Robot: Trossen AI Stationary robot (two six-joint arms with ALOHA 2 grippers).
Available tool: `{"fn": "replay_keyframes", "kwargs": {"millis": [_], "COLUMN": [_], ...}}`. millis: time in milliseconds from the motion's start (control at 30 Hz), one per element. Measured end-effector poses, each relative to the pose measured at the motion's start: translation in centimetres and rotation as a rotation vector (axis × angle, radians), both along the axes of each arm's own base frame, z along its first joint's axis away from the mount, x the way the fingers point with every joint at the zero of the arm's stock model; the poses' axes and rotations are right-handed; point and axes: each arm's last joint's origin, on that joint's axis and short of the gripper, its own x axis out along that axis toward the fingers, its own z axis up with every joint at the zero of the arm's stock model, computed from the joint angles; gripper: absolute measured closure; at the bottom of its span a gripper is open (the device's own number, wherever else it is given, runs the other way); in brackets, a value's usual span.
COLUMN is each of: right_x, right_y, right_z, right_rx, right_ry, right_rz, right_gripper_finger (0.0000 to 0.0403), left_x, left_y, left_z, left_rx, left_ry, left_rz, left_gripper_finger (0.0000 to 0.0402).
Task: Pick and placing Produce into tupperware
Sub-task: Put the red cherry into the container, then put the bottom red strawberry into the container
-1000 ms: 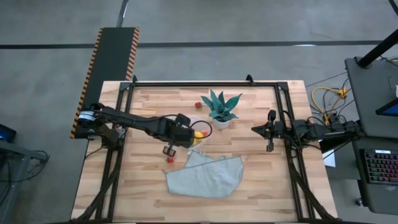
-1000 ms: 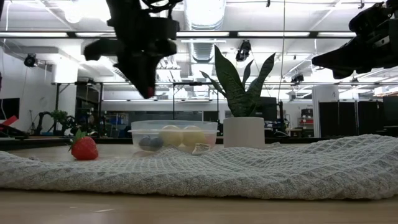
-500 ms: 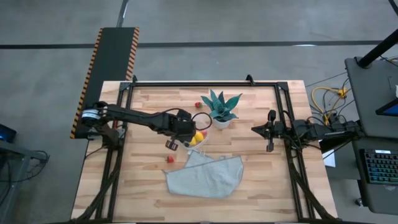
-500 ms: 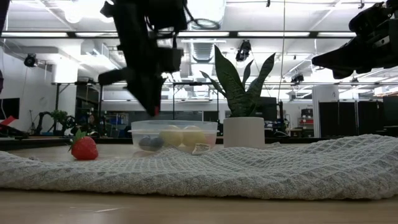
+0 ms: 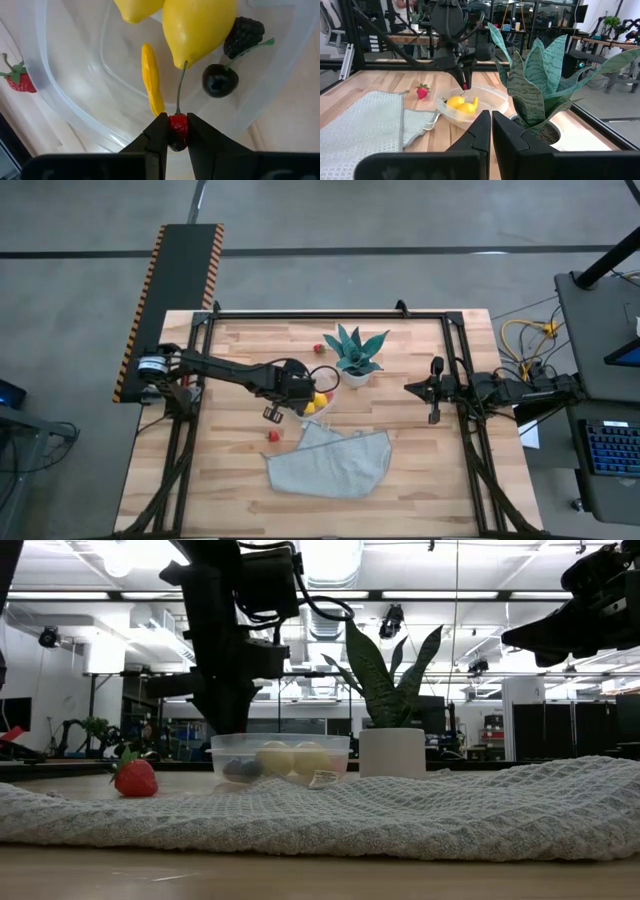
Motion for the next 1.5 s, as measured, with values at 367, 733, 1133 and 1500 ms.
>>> {"fn": "replay_keyframes", "kwargs": {"millis": [367,733,1133,1500], "right_x": [0.0,0.0,0.0,0.0], "right_y": [0.0,0.0,0.0,0.0], "right_z": [0.0,0.0,0.0,0.0], "right_rx": [0.0,0.0,0.0,0.0], "right_ry": [0.0,0.0,0.0,0.0], "right_rz": [0.0,0.0,0.0,0.0], "right_gripper_finger": [0.0394,0.0394,0.0394,0.0394], "left_x": [0.0,0.0,0.2,-1.2], "left_y": [0.0,0.0,0.0,-1.5], "left_z": [0.0,0.0,1.0,4.8], "left_rx": [-0.003,-0.015,-0.016,-0.001], "left_ry": [0.0,0.0,-0.014,0.096], "left_rz": [0.001,-0.001,0.045,0.261], "left_gripper_finger": [0.0363,0.0297,0.0284,0.0284]}}
